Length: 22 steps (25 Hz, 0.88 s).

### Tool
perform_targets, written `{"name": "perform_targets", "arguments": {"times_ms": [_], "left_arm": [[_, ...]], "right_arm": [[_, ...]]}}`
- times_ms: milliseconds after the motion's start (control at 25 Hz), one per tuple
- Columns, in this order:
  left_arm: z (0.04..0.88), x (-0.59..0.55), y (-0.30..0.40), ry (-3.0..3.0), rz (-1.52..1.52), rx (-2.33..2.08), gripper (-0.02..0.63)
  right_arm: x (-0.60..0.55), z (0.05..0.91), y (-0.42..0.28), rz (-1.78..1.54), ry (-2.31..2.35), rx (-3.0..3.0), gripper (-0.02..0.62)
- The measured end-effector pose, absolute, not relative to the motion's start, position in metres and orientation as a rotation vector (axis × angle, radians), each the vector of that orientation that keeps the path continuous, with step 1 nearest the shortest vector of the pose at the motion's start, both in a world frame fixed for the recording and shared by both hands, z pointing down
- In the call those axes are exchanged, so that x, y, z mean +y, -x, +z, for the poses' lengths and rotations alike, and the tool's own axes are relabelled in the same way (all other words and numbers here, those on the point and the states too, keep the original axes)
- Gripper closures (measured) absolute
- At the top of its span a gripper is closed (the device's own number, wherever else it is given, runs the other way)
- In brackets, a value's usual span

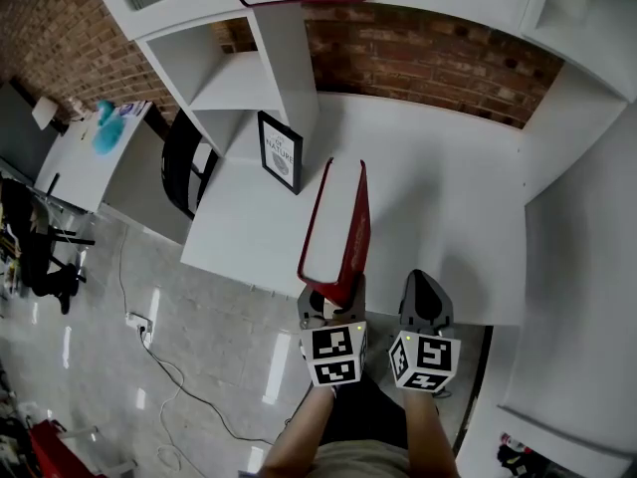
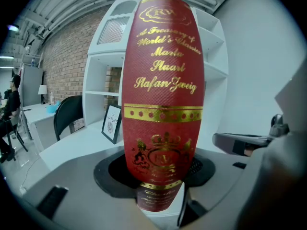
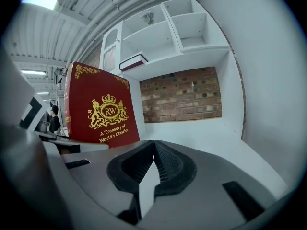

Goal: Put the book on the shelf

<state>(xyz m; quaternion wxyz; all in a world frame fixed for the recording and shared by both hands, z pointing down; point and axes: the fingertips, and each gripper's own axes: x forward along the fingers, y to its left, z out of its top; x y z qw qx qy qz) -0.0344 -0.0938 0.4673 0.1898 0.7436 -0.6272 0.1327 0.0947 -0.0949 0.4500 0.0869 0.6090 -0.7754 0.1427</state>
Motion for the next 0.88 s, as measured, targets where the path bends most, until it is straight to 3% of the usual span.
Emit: {"name": "perform_targets", "arguments": {"times_ms": [880], "left_arm": [[0.478,-0.194,0.041,-2.107,0.428,-1.688,0.362]], "right_arm": [[-0.199,0.447,-0.077,0.439,-1.857,-2.277,0.578]]}}
